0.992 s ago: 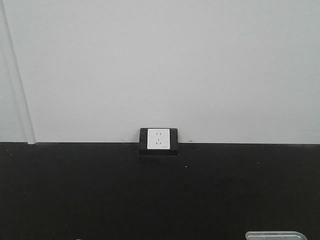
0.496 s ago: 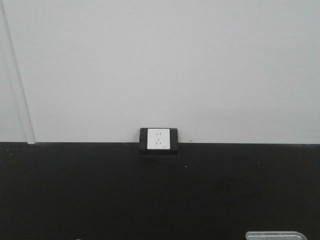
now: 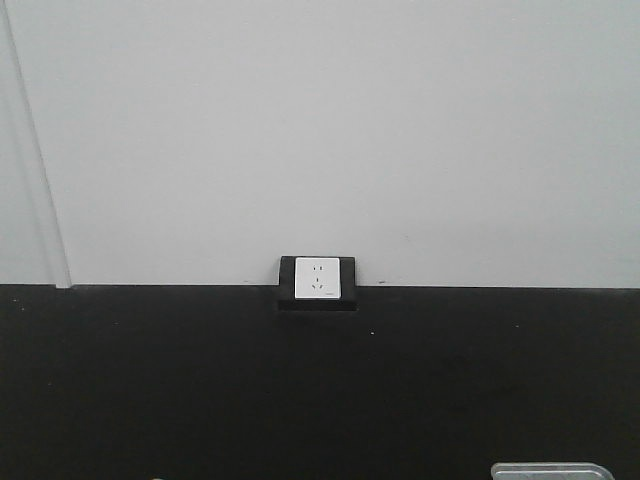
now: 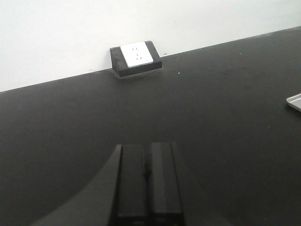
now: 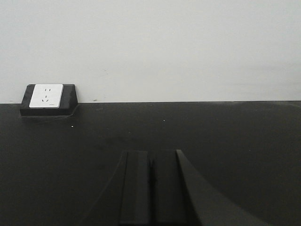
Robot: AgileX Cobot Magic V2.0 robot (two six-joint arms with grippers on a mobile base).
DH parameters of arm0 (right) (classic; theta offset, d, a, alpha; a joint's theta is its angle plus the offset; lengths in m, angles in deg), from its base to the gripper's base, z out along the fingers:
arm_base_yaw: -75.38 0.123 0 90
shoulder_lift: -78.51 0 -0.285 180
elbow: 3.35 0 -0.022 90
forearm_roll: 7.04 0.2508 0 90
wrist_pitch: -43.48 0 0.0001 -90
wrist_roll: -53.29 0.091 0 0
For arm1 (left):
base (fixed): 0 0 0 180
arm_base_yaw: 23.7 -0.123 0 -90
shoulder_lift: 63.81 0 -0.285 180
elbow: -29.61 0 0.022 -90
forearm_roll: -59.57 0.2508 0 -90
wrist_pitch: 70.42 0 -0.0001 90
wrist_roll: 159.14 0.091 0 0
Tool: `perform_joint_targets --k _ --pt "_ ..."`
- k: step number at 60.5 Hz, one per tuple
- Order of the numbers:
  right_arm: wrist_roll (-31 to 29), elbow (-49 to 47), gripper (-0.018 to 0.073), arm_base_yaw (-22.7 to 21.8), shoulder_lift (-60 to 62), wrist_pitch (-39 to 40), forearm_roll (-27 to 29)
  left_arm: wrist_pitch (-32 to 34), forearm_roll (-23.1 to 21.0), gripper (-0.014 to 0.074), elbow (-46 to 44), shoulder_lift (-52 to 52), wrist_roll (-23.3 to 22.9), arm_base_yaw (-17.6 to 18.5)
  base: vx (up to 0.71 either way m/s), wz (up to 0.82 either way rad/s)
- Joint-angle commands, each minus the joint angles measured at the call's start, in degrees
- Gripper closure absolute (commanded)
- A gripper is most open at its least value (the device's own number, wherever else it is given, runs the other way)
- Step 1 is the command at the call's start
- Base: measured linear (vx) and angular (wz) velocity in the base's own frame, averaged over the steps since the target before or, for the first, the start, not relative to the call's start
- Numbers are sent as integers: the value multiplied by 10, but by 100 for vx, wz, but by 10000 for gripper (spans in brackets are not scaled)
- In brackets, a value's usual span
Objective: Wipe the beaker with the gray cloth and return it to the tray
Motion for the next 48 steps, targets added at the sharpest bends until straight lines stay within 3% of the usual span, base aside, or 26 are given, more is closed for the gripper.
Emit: perform_joint_targets --k 1,10,20,22,27,48 --pt "-4 -18 567 -3 -1 46 0 41 5 602 -15 24 12 -10 0 0" --pt "-4 -18 567 -3 -1 46 0 4 4 602 44 111 8 -71 0 0" --pt "-4 -18 567 -3 -1 46 0 50 1 602 150 235 6 -136 0 0" --pt "-4 -18 567 -3 -1 46 0 28 -3 602 155 258 2 -144 0 0" --pt "-4 -18 567 -3 -1 46 0 -30 -5 602 147 297 -1 -150 0 0" --pt "-3 -17 567 -3 -1 45 0 -43 -6 602 151 293 -7 -155 0 0"
